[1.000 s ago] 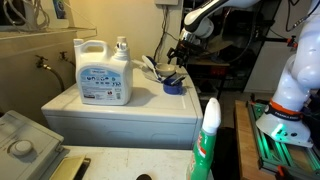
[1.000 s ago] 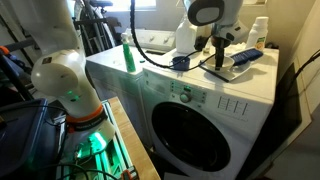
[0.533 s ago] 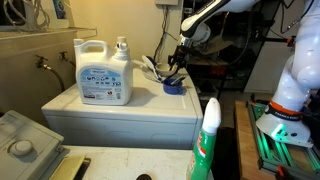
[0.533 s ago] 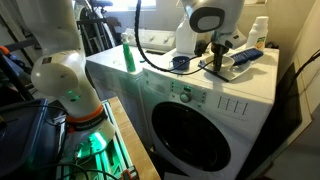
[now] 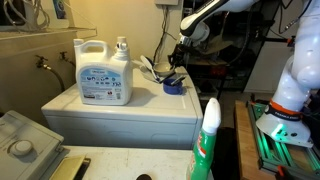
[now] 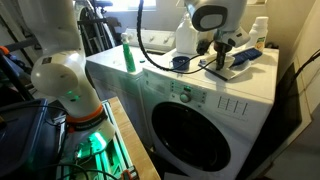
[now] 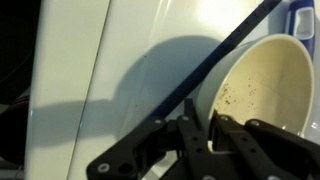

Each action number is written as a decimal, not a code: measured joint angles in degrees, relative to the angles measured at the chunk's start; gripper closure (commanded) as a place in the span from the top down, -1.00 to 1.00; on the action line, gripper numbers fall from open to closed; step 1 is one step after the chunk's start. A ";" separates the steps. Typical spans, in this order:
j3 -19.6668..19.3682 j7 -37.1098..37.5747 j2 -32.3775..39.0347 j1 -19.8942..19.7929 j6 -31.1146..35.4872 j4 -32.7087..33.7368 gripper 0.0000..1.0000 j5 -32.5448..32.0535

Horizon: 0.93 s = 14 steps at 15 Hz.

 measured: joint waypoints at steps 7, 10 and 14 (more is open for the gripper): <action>0.12 -2.03 -1.08 -0.18 0.00 0.15 -0.92 3.35; 0.11 -8.06 -2.19 -1.08 -0.16 -0.14 -0.92 8.79; 0.51 -17.90 -5.38 -1.48 -4.47 -0.91 -0.92 11.78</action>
